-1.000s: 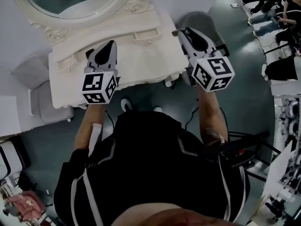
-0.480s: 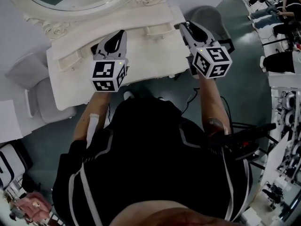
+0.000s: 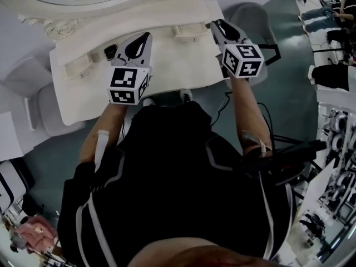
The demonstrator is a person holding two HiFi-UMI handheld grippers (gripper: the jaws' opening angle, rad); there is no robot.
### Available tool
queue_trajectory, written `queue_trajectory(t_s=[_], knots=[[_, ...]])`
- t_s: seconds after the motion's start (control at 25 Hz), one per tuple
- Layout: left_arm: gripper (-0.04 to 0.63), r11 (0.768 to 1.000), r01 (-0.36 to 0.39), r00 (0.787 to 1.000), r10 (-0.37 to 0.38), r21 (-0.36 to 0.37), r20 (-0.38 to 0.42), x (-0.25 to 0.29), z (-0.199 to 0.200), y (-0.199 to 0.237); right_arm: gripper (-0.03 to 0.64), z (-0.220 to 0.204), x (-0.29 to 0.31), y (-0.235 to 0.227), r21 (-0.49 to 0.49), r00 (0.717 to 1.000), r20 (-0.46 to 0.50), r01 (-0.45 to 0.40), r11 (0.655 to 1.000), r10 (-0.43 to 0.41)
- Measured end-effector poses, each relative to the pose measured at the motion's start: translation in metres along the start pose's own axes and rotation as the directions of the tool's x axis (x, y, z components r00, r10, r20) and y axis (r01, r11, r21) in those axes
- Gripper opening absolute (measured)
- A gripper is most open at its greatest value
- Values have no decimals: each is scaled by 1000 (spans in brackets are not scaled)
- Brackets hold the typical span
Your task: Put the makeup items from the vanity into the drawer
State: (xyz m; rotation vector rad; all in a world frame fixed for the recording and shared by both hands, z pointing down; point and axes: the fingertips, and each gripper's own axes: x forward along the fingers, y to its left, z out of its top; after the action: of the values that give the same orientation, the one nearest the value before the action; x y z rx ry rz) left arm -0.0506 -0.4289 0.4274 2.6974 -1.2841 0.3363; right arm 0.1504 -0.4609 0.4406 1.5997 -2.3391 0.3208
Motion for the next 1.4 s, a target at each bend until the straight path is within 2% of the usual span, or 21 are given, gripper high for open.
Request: queue_trajectory(t_s=[0.2,0.4,0.72,0.92,1.4], knots=[[3,996,-75,997,74,-45,-16,16,-1,2,101,-33,28,-24,2,997,-69,-39,999,39],[3,994,-104,994,103,-32,-40,32,-5,-8,101,-63,56,-44,7,989,-132,-67,998,67],[3,983,-178,981,174,-46,-87,41,-21,-6,101,-112,96,-54,-7,963,-234,-138,990,133],[3,970,-234,969,227,-59,-100,41,-27,4,101,-134,108,-49,-51,945,-287,-181,982,159],[3,961,-266,960,257,-74,-115,43,-32,6,102,-160,120,-45,-89,920,-342,-233,968,190]])
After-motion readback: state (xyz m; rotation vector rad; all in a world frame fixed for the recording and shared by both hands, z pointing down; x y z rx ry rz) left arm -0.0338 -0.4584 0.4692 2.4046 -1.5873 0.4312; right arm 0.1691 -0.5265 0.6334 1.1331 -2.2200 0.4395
